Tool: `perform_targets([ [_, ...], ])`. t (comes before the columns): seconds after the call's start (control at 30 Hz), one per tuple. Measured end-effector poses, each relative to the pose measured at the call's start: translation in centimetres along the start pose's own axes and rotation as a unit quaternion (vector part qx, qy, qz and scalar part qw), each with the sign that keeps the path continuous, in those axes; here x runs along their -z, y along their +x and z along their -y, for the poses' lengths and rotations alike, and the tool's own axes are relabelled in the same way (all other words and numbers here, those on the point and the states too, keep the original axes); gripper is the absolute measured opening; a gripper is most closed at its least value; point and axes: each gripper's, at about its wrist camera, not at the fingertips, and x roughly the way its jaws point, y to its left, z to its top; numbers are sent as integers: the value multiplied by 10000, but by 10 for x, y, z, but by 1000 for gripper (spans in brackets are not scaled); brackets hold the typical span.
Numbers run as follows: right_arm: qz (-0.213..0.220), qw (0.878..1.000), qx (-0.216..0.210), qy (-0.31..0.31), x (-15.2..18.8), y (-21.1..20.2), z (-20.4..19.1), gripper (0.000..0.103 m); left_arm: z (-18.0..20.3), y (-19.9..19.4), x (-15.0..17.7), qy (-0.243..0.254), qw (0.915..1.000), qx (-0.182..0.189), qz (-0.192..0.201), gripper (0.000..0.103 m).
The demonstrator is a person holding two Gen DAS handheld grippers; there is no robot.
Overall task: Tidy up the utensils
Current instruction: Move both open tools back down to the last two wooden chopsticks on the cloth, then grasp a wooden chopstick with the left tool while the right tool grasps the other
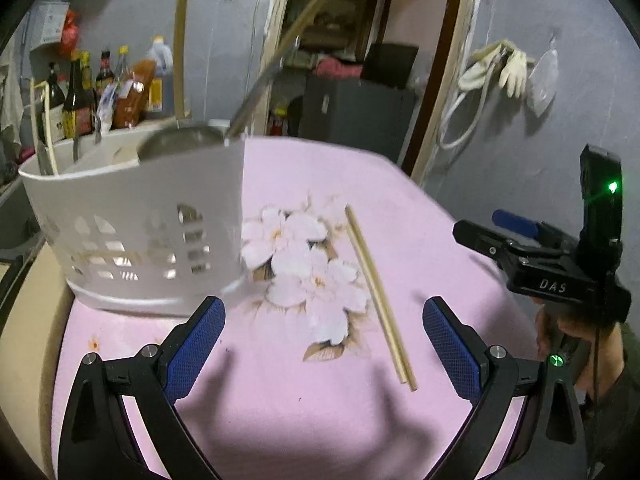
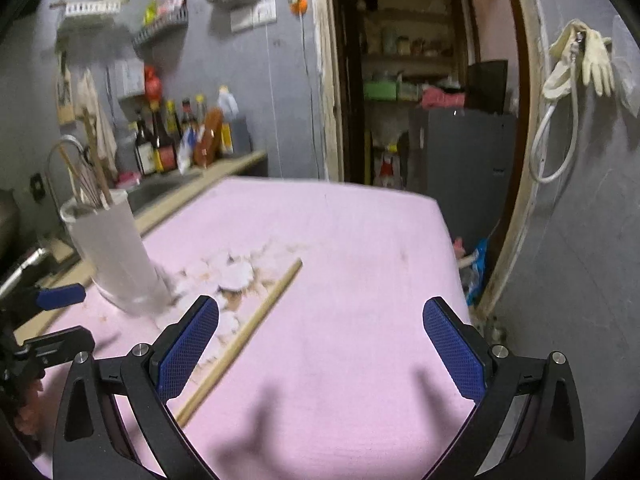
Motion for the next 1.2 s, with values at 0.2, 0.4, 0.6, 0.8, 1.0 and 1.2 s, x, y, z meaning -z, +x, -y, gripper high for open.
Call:
perform_targets([
  [0.2, -523, 9981, -144, -281, 6, 17, -10, 98, -19, 12, 4, -424, 9983, -161, -371, 97],
  [0.4, -1042, 9916, -360, -676, 16, 34, -30, 97, -38, 18, 8, -826, 9943, -251, -632, 97],
  [0.6, -1433, 9834, -422, -1026, 27, 45, -44, 97, -47, 15, 7, -950, 9932, -207, -640, 97],
  [0.8, -1576, 9795, -420, -1186, 28, 51, -51, 97, -53, 9, 7, -1002, 9934, -116, -553, 97],
  [1.0, -1699, 9760, -254, -1336, 28, 51, -50, 97, -56, 6, 5, -984, 9935, -68, -565, 97],
  [1.2, -1774, 9735, -30, -1441, 32, 49, -44, 97, -50, 10, 5, -799, 9947, -58, -641, 97],
])
